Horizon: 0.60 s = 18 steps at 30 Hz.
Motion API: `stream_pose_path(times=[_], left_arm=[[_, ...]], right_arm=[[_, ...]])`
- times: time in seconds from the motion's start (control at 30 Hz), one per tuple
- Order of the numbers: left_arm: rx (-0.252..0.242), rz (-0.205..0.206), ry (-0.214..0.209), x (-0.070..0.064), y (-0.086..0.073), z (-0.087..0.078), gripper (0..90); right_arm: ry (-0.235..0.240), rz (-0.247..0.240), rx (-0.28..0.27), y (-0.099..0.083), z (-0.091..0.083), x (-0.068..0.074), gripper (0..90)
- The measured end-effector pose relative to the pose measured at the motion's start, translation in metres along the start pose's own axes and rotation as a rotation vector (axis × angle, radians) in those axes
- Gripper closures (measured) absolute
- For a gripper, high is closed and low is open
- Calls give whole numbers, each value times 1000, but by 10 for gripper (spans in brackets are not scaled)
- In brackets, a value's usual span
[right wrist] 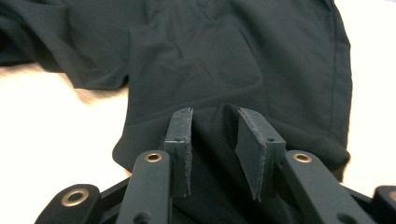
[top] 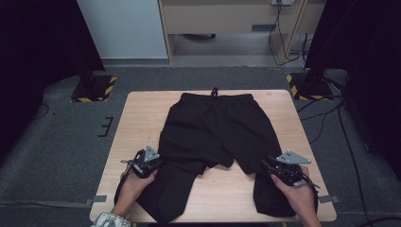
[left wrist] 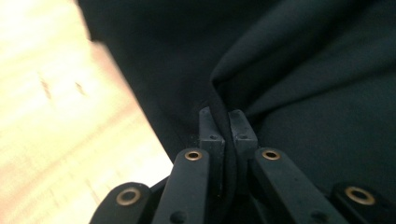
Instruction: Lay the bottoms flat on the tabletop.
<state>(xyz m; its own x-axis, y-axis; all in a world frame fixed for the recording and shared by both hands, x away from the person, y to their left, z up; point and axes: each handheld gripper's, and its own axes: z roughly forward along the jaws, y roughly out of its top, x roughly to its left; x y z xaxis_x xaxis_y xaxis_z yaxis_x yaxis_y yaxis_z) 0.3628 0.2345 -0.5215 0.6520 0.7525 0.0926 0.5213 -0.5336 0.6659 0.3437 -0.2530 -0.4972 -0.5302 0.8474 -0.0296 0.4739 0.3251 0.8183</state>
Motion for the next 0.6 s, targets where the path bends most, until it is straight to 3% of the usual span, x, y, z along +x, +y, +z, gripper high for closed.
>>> stream_pose_path(times=[0.07,0.13,0.33,0.37,0.4,0.43,0.47,0.5,0.53,0.57,0.6], left_arm=[[8,2,-13,-4,-3,-4,872],[50,10,-37,-16,-10,-18,875],[94,23,-42,-24,-22,-35,859],[91,16,-43,-23,-23,-37,819],[91,16,-43,-23,-23,-37,721],[40,-9,-21,-19,-21,-39,583],[19,-12,-11,-17,-20,-40,509],[-31,-24,8,-13,-17,-42,488],[-31,-24,8,-13,-17,-42,445],[-81,-57,42,-5,-11,-41,396],[-81,-57,42,-5,-11,-41,389]], right_arm=[[-4,4,8,-1,-1,-2,645],[-12,11,14,-3,-2,-4,641],[-25,28,23,-6,-2,-8,604],[-29,33,22,-6,-2,-8,591],[-29,33,22,-6,-2,-8,591],[-33,43,25,-6,-2,-9,551],[-38,47,25,-6,-2,-9,534],[-42,48,24,-6,-2,-10,522],[-44,50,25,-6,-1,-10,508],[-48,52,26,-7,-1,-11,496],[-49,56,25,-7,-1,-11,488]])
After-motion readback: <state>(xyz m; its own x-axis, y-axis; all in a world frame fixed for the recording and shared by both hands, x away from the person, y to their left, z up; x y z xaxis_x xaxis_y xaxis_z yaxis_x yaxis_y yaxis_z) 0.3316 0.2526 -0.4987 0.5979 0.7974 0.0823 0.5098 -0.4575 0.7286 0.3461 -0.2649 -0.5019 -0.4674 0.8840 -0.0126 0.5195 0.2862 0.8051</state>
